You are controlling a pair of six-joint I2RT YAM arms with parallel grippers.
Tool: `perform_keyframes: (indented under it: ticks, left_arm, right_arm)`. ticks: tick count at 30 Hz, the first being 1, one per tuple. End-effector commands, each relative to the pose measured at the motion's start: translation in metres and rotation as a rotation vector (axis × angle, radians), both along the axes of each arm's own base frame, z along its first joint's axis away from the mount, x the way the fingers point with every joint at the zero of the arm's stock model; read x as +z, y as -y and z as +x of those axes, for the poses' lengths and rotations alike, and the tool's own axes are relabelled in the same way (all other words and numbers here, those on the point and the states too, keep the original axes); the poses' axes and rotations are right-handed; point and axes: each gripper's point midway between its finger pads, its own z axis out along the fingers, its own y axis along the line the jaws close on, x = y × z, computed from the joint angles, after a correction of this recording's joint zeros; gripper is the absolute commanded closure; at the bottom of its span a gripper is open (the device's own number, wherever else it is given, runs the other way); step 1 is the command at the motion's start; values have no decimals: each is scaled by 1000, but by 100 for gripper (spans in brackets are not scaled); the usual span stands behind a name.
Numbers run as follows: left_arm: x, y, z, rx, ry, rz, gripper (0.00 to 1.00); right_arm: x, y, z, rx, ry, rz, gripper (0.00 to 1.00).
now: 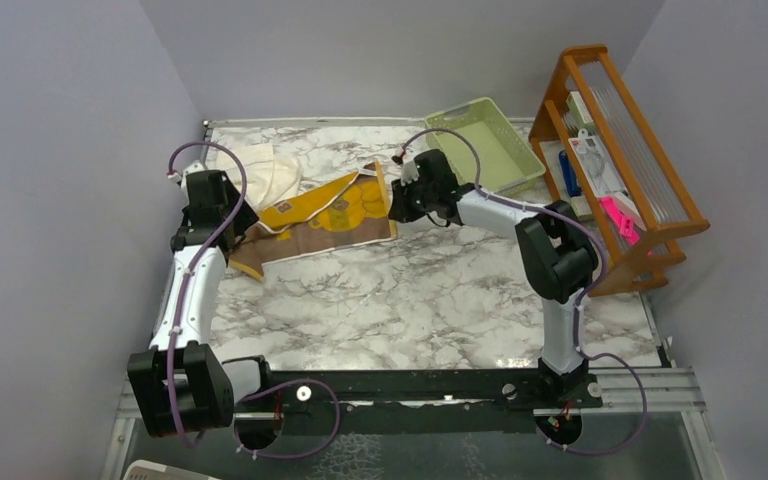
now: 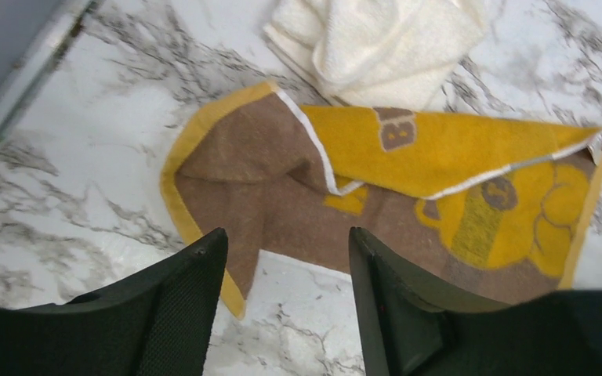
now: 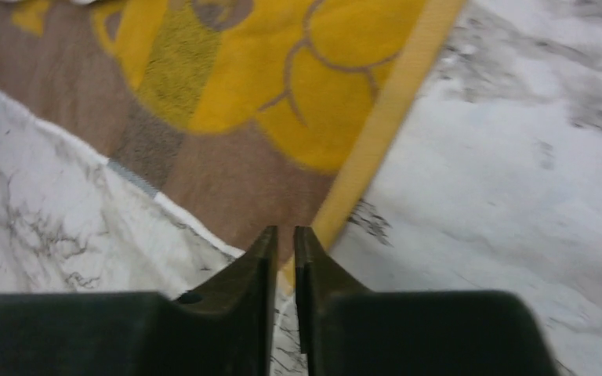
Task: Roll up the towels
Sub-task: Flatten out the towel at the center of the board.
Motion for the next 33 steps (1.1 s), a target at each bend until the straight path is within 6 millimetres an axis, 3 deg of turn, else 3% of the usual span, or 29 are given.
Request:
perform_keyframes:
  ticks: [1,3,8,14,17,21,28,33]
  left_arm:
    - [-10,43,7,-181,60,-171,44]
    - [-25,54,3,-208,23,-225,50]
    - [-46,62,-10,-213,-24,-270,61]
    - [-65,75,-22,-208,-46,-346,61]
    - [-73,78,-24,-197,-63,-362,61]
    - [-83,80,-26,-165,-85,-356,61]
    - [-98,84,-26,-133,-108,-350,61]
    - [-129,80,-34,-82,-194,-331,61]
  right_arm:
    - [5,-45,-22,140,-41,167,91]
    - [-1,-50,-23,148,-65,186,99]
    - [-28,-42,-29,128,-126,146,100]
    - [-85,4,-49,23,-240,38,100]
    - [-100,30,-65,-25,-280,-3,100]
    - [-108,59,-93,-85,-324,-54,100]
    - [-102,105,-142,-148,-398,-116,100]
    - [-94,124,-164,-169,-479,-37,100]
